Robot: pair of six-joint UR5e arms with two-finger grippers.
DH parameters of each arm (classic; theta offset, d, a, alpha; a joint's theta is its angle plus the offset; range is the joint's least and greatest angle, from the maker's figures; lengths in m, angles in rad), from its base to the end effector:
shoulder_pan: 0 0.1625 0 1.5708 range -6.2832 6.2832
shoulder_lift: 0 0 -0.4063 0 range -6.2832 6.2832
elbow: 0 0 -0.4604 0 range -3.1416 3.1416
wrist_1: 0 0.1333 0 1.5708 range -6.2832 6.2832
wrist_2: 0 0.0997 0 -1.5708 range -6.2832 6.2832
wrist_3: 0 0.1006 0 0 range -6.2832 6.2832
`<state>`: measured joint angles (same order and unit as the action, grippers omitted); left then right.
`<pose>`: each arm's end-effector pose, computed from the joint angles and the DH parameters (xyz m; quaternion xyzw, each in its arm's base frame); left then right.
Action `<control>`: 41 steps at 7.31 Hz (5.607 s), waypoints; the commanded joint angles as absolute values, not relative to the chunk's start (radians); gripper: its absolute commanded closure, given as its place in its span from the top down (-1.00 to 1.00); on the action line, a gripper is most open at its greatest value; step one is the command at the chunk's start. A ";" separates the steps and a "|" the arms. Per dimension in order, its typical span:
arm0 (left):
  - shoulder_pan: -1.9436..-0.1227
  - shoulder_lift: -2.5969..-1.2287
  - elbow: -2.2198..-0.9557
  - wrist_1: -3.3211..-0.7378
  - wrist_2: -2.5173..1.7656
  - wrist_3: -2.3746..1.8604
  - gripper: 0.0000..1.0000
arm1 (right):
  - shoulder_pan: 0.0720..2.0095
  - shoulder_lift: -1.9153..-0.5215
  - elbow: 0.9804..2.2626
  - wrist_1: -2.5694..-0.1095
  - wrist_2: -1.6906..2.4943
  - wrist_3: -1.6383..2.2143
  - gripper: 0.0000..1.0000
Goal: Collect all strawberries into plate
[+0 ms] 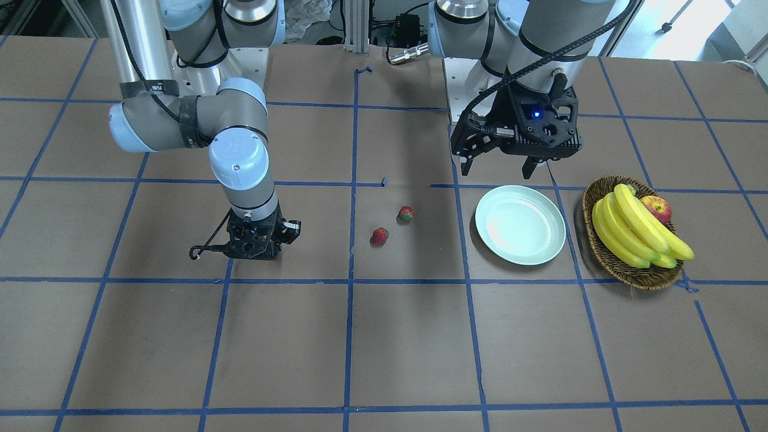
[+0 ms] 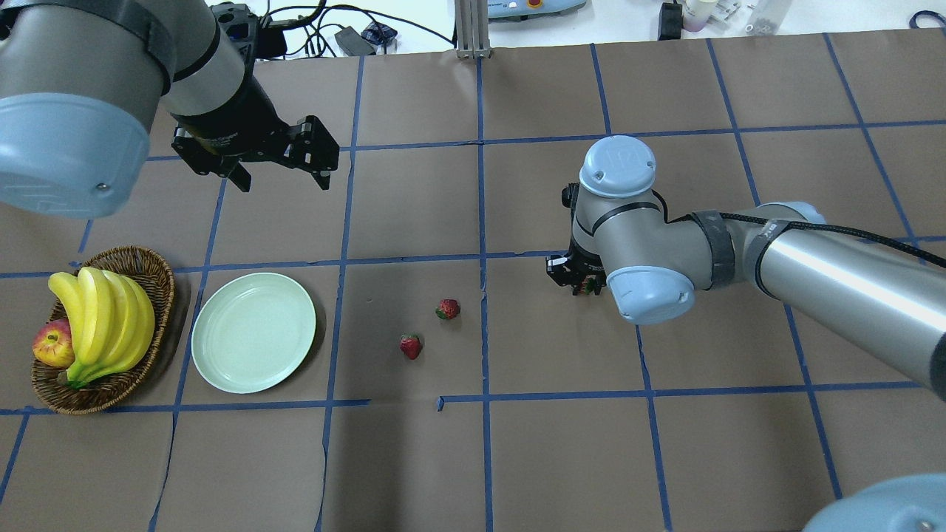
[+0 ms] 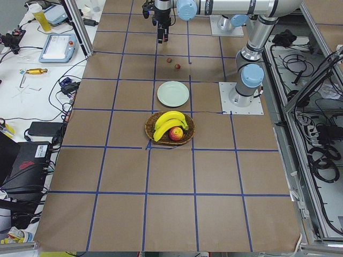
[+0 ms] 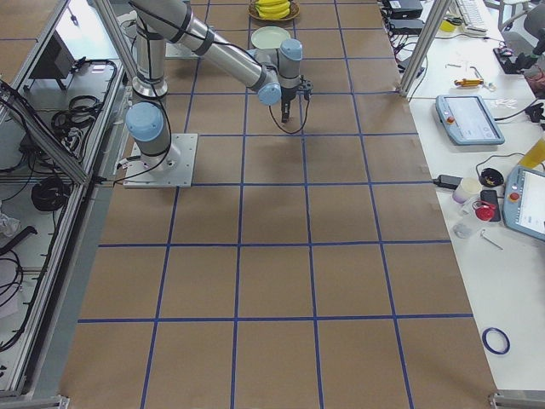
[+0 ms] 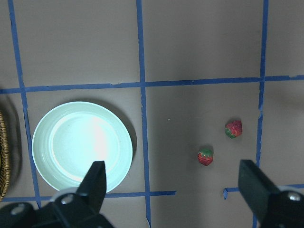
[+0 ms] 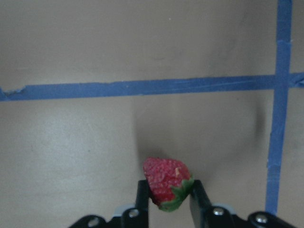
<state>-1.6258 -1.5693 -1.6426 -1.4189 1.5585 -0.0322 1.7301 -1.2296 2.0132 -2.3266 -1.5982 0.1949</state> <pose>-0.1655 -0.5580 0.4443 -0.0116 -0.9991 0.0405 0.0079 0.2176 -0.5312 0.1171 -0.0176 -0.9997 -0.0113 0.0159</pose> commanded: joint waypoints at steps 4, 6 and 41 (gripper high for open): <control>-1.626 -1.571 -1.641 -1.419 1.559 -0.031 1.00 | 1.811 -1.233 1.878 -2.338 -1.461 0.430 -1.00; -1.626 -1.571 -1.641 -1.417 1.559 -0.032 1.00 | 1.961 -1.203 1.810 -2.347 -1.381 0.607 -1.00; -1.725 -1.793 -1.917 -0.958 1.563 -0.189 1.00 | 1.554 -1.559 1.549 -1.632 -1.591 -0.123 1.00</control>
